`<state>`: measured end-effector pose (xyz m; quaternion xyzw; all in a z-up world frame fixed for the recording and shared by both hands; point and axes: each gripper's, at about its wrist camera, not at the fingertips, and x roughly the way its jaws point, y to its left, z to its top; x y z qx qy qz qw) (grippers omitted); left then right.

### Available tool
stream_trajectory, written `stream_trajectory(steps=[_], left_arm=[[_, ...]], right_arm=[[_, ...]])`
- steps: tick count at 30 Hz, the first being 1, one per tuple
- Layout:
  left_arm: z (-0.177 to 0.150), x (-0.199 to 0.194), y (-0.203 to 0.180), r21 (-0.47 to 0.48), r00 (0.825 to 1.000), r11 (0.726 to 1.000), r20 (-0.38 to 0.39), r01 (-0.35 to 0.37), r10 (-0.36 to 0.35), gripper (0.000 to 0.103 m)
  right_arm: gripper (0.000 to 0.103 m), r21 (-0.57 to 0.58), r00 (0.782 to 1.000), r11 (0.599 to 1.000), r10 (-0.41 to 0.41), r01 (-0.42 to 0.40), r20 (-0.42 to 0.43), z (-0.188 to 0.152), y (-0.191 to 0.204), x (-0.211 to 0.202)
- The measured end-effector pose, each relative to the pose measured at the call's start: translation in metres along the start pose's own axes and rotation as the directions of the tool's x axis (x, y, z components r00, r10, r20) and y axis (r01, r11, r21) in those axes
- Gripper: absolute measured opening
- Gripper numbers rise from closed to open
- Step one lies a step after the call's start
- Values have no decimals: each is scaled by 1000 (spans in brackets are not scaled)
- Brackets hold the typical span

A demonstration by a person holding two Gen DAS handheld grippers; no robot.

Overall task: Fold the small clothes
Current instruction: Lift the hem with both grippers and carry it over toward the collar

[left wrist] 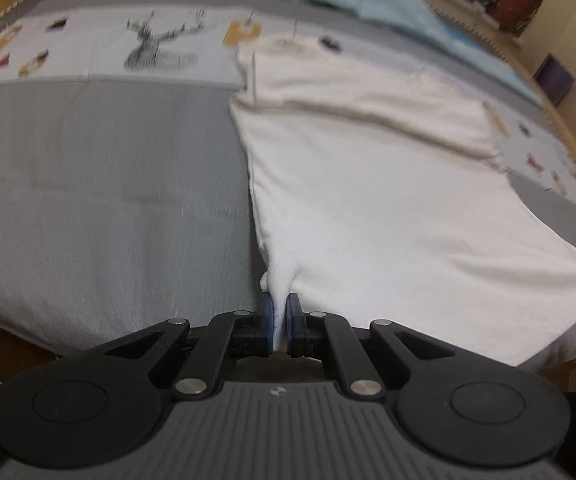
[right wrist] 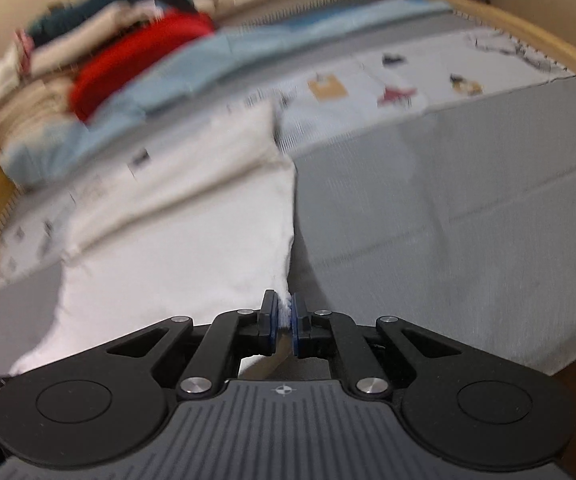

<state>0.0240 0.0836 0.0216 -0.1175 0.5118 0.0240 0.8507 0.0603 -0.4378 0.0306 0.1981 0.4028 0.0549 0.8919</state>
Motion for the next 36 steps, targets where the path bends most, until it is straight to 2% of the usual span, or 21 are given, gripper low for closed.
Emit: stream_trajectory(steps=[4,6,8,12,15,18,21,25,31,33,34,36], left_arm=[[5,-47,-2,23,998,999,63,26,-28,5],[3,-75,6,1,993,998,95,70,-70,5],[1,-106,17,-54,983,988,123,143,-135,5],[-12,-162,26,-62,958,974,203,216,-200,5],[-21,-184,34,-84,949,967,231,238,-214,5],[-20,-181,36,-114,949,961,227,250,-220,5],[-5,-160,33,-109,958,968,203,227,-202,5],[33,-111,30,-117,973,977,168,180,-159,5],[89,-10,32,-79,991,993,108,87,-78,6],[99,22,35,-61,990,995,126,78,-69,8],[100,35,39,-65,988,996,141,68,-58,10],[107,54,55,-168,996,984,77,55,-43,10]], right_arm=[[6,3,996,999,48,-48,78,8,3,-33],[6,2,991,997,74,-75,111,9,2,-53],[6,15,985,995,95,-98,144,7,-1,-77],[6,66,977,991,104,-117,184,-1,-8,-127],[5,108,967,984,112,-140,229,-12,-9,-166],[5,112,959,983,109,-143,262,-14,-5,-182],[5,78,964,991,82,-104,252,-2,1,-166],[5,69,978,996,43,-59,204,27,8,-114],[5,76,994,997,-24,16,107,79,10,-3],[5,63,996,997,-55,51,66,89,10,37],[5,52,996,996,-69,67,52,92,10,54],[6,34,987,988,-150,149,58,92,6,78]])
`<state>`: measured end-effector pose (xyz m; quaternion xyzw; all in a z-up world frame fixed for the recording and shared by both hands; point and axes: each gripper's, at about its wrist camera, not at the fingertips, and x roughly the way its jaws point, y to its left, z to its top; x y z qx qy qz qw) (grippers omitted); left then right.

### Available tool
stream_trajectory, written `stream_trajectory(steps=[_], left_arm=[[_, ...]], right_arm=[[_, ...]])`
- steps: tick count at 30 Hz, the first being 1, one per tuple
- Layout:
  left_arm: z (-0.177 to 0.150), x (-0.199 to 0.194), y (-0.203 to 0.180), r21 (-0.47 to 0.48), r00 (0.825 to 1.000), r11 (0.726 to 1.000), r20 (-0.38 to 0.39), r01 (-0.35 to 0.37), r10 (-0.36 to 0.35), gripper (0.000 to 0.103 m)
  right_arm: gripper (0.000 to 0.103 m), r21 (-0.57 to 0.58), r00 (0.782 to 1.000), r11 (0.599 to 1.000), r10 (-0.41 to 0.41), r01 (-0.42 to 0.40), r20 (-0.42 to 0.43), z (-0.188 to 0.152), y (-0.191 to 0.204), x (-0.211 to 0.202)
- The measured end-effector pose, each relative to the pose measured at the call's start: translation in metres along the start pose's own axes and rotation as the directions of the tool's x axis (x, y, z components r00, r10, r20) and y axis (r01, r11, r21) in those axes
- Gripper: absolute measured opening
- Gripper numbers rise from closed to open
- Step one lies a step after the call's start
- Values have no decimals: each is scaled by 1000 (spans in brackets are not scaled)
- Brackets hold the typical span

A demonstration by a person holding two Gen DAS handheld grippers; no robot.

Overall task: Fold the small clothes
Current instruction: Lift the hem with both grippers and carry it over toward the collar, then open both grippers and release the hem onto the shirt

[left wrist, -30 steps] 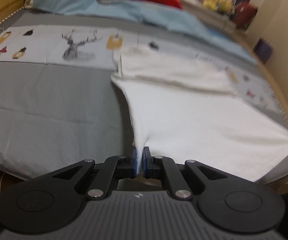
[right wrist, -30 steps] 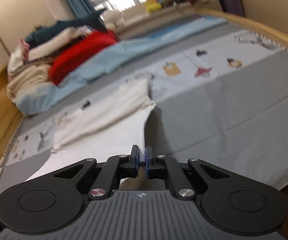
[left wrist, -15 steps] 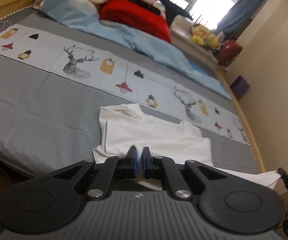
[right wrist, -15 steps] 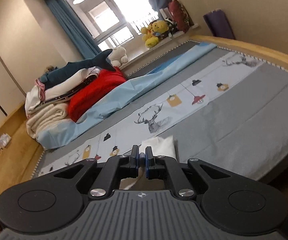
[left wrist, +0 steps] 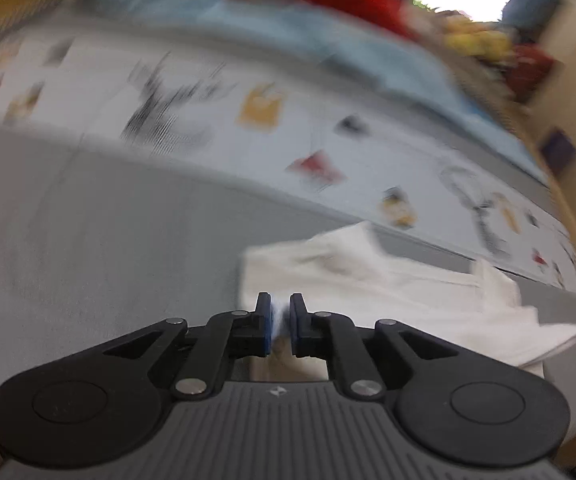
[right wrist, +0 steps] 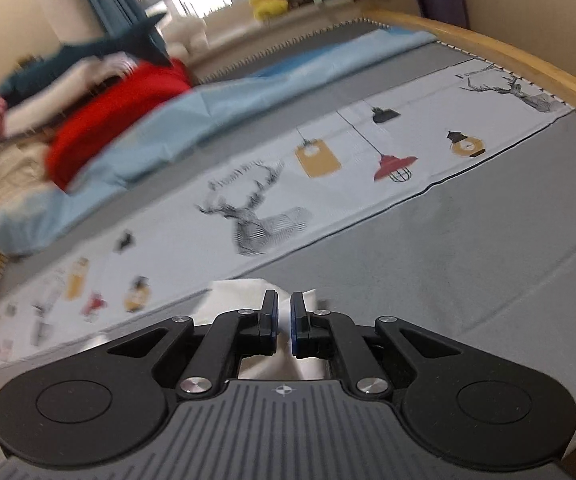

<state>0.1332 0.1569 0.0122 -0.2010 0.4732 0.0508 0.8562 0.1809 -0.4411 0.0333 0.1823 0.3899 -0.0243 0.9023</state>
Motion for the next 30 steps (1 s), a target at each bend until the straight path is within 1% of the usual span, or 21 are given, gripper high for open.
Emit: stream_trajectory(steps=[1,2,4,5,6,8,10,15,17,20,22,23,25,26,27,30], left_arm=[[3,-1,10,-53,1000,998,12,19,-18,10],[4,-4,15,-77,999,997,21,27,-26,10],[5,-7,24,-97,999,995,14,35,-34,10],[5,-6,26,-97,999,995,-1,36,-36,10],[5,-5,27,-90,999,995,-18,30,-32,10],[3,0,27,-68,998,998,-60,1,-6,10],[0,7,26,-61,996,998,-87,-12,7,10],[-11,20,21,-55,993,998,-115,-10,4,11],[-11,25,16,-49,992,999,-124,-10,4,11],[-9,32,7,-38,992,999,-125,5,-10,14],[-6,38,2,-37,992,999,-128,3,-8,14],[-4,41,0,-40,992,999,-128,1,-6,14],[0,47,-3,-49,992,999,-127,-2,-4,18],[2,50,-4,-52,992,999,-128,-3,-4,21],[4,53,-5,-53,992,999,-129,-5,-2,24],[9,62,-8,-51,991,998,-129,-24,18,32]], right_arm=[[8,11,1000,1000,-23,23,14,-4,-5,7],[9,25,1000,999,-26,26,11,-9,-11,12],[9,88,997,995,-32,39,-71,-14,-23,23],[9,101,998,995,-4,10,-62,-14,-26,22],[9,82,998,997,7,-1,-66,-13,-24,23],[9,24,997,1000,-2,4,-75,-12,-18,25],[9,9,996,1000,18,-18,-89,-14,-14,27],[9,-11,990,999,42,-44,-132,-20,-2,36],[9,-29,990,998,43,-48,-134,-22,2,41],[9,-23,987,999,42,-46,-157,-22,5,52],[9,-24,987,998,56,-61,-150,-19,9,58],[10,-30,987,998,57,-62,-151,-17,12,62],[19,-42,985,997,60,-68,-159,-16,16,70],[26,-49,984,996,61,-70,-166,-15,19,75],[30,-54,984,996,59,-69,-170,-15,21,79],[35,-74,981,995,57,-72,-186,-12,27,92]])
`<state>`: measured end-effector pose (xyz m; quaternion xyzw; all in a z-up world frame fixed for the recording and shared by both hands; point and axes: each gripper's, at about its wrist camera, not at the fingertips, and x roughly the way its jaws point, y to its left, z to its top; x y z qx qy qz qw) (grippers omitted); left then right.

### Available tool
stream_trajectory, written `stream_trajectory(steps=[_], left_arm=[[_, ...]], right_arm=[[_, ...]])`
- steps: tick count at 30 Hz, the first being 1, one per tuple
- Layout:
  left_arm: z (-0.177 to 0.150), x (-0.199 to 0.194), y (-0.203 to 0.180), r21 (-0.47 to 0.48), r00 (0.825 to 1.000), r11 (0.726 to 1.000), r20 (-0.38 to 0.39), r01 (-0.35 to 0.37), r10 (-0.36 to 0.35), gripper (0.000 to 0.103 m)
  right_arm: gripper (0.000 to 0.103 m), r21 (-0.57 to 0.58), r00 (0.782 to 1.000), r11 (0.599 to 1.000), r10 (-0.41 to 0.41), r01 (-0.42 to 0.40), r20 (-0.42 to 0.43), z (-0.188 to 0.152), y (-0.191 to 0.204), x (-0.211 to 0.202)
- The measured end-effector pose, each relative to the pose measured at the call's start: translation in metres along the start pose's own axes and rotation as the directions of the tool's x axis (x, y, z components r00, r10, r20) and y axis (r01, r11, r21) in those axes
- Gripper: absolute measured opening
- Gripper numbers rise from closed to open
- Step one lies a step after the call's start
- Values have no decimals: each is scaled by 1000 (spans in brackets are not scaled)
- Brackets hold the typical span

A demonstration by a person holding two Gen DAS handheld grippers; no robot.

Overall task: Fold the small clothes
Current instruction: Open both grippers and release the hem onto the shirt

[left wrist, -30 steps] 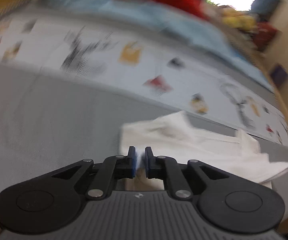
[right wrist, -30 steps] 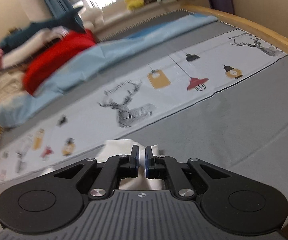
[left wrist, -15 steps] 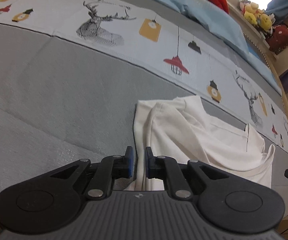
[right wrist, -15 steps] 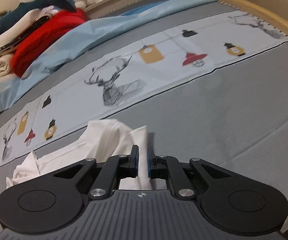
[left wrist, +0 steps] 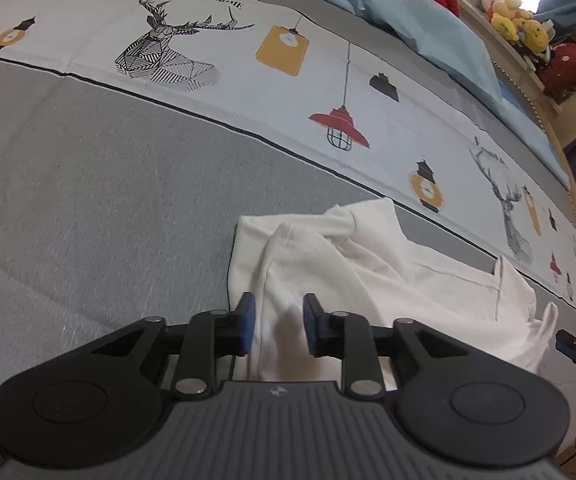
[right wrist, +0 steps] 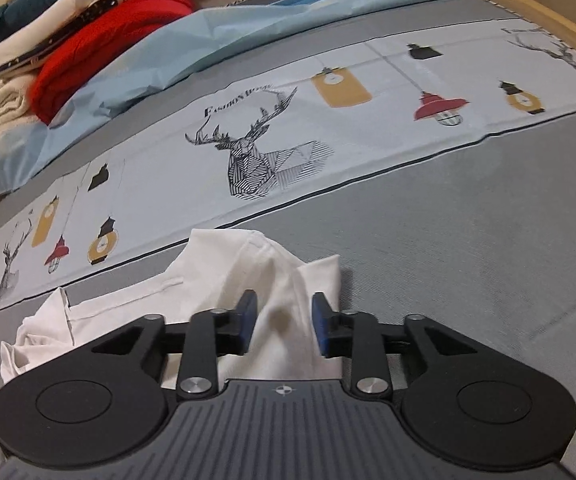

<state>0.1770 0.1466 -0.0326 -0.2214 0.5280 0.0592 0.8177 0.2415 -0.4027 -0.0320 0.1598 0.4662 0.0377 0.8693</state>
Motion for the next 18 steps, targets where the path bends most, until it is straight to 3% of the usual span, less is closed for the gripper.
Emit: stream_trajectory(steps=[3,14,16,17,18], left_arm=[[5,10,-3,8,1000,1000,-9,-23,23,36],[19,35,-12,68,998,996,-30,-48,51,36],[20,35,-14,98,998,994,-18,-56,58,21],[21,33,-15,112,998,992,-4,-65,65,9],[22,31,-15,121,998,990,9,-69,69,7]], right_arm=[[35,-32,1000,999,-17,16,-24,4,3,15],[35,-105,997,994,-6,-1,-71,12,8,46],[35,-124,997,992,3,-12,-74,13,10,48],[27,-134,997,991,10,-20,-71,13,12,48],[9,-147,997,989,21,-30,-68,14,14,48]])
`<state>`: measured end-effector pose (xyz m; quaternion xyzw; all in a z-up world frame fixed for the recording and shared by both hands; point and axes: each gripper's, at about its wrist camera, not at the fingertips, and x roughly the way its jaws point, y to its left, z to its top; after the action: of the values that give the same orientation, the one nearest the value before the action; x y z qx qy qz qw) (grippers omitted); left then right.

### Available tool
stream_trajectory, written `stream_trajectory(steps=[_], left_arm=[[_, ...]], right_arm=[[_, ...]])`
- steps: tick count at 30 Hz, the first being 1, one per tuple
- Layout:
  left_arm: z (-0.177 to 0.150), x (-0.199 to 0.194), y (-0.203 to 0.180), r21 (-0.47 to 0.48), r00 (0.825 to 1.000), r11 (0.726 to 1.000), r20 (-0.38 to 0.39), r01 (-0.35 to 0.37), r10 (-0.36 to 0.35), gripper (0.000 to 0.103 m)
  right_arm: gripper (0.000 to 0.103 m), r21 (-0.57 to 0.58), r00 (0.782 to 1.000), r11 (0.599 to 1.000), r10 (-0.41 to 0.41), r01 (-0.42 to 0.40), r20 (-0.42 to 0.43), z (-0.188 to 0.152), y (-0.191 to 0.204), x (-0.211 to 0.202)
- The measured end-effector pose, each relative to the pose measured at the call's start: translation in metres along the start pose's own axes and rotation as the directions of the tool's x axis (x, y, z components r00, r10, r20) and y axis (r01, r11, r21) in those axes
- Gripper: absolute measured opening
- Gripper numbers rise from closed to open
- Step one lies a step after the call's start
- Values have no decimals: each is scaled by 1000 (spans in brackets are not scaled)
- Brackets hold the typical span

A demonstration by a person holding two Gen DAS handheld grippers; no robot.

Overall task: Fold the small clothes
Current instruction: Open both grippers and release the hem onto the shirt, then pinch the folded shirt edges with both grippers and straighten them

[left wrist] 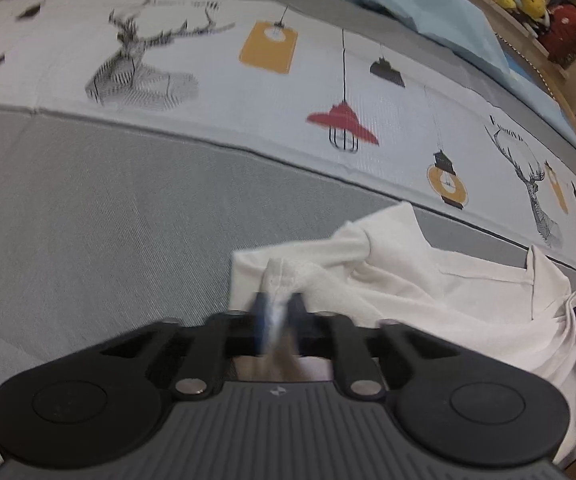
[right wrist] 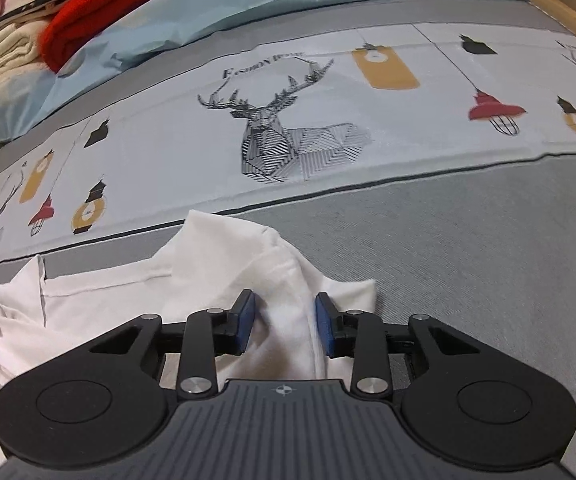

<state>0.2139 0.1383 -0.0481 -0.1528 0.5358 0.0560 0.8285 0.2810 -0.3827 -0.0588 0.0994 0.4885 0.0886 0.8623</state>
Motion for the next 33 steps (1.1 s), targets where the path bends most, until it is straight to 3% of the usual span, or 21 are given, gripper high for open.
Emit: stream_trajectory(steps=[2,4,8,14,16,17,18,19,21,24,26,27,28,30,32,33], left_arm=[[3,-8,1,-2,999,1000,39,-3,4,6],[7,-21,4,-28,993,1000,115,-1,4,5],[14,-37,2,-28,968,1000,250,-14,21,5],[18,-49,-9,-17,930,1000,366,-18,23,7],[19,-47,-10,-30,924,997,374,-68,74,10],[20,-45,-7,-43,933,997,351,-72,82,13],[20,-41,-2,-62,948,997,311,-51,68,14],[20,-39,3,-73,960,997,277,-23,43,14],[16,-37,4,-40,972,999,237,5,5,14],[7,-37,-5,81,980,995,185,60,-74,14],[-4,-29,-12,148,986,979,75,140,-152,14],[-10,-22,-15,181,987,972,15,152,-157,17],[-18,-12,-19,226,990,964,-67,140,-128,17],[-36,8,-18,297,980,954,-197,53,7,22],[-42,8,-10,279,978,960,-203,3,56,38],[-40,5,-4,237,979,972,-201,8,41,38]], right_arm=[[6,-10,999,1000,1,0,37,4,1,-6],[5,45,992,999,5,-11,125,10,-4,-21],[4,152,951,987,-7,-42,309,19,-13,-48],[5,196,929,981,-82,11,361,24,-5,-45],[7,195,916,978,-138,67,376,25,-1,-44],[11,200,912,974,-176,107,370,25,1,-42],[23,211,918,967,-206,139,339,25,-1,-38],[28,228,928,965,-201,132,314,23,-6,-36],[29,241,949,967,-151,84,277,19,-12,-36],[29,174,977,985,-47,10,209,12,-10,-37],[29,117,991,992,21,-36,132,4,-6,-35],[28,83,996,995,44,-51,78,-2,-4,-33],[28,45,999,998,42,-42,14,-9,-2,-29],[28,-31,992,999,-32,28,-121,-24,2,-17],[36,-67,977,994,-97,85,-189,-39,-3,-14],[38,-44,980,996,-90,84,-179,-40,-7,-20]])
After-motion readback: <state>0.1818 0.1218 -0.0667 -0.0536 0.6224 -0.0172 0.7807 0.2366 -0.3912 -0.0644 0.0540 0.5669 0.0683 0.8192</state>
